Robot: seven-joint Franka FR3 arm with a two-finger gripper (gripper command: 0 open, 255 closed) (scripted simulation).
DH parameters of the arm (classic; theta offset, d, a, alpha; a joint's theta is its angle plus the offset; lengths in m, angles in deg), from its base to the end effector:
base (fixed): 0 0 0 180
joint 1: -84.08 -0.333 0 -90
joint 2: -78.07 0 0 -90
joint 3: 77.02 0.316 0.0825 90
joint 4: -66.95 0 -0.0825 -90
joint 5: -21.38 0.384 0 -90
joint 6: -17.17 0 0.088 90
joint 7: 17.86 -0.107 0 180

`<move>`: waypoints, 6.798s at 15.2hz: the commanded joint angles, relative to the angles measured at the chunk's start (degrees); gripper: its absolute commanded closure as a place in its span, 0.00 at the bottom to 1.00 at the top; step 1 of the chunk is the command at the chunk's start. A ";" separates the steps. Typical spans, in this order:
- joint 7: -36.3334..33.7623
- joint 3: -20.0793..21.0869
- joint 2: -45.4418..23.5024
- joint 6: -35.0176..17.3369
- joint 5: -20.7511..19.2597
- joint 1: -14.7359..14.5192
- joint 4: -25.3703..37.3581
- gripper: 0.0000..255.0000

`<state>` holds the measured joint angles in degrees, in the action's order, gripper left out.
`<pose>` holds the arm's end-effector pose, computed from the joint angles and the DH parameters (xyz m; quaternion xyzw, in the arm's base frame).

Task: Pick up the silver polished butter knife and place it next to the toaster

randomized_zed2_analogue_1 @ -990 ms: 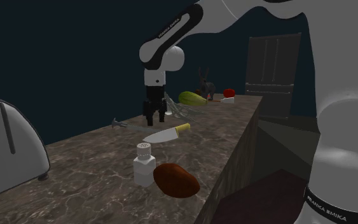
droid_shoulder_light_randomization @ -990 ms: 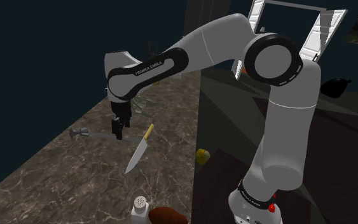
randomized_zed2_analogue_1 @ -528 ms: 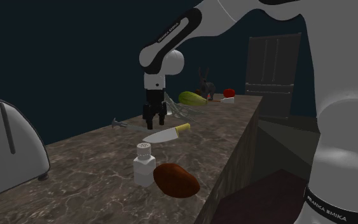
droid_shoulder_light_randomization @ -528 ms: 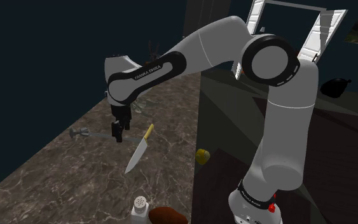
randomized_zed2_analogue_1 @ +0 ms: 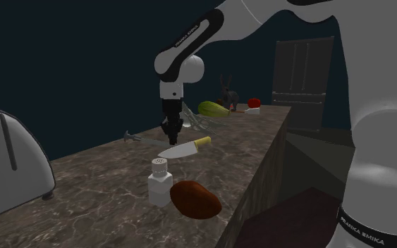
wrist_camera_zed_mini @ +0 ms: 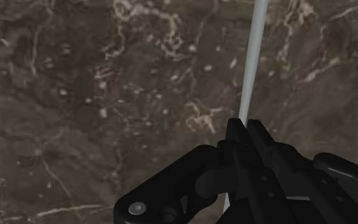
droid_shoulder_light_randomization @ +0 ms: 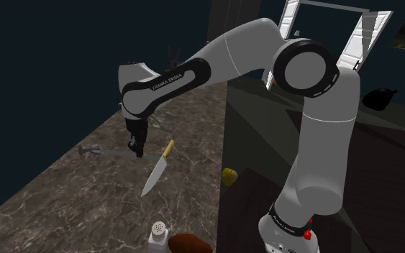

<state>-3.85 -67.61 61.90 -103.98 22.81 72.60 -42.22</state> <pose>0.5693 0.2136 0.3478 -0.9556 -0.2907 0.0367 0.0312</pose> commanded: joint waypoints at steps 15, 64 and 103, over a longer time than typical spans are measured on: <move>-0.04 0.15 3.44 7.52 0.47 0.18 4.12 1.00; -4.35 1.36 3.24 44.06 0.27 -1.79 41.04 1.00; -57.39 25.17 2.15 38.26 -3.94 -32.37 38.96 1.00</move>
<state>-59.63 -42.93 65.23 -65.95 19.64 41.47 -4.58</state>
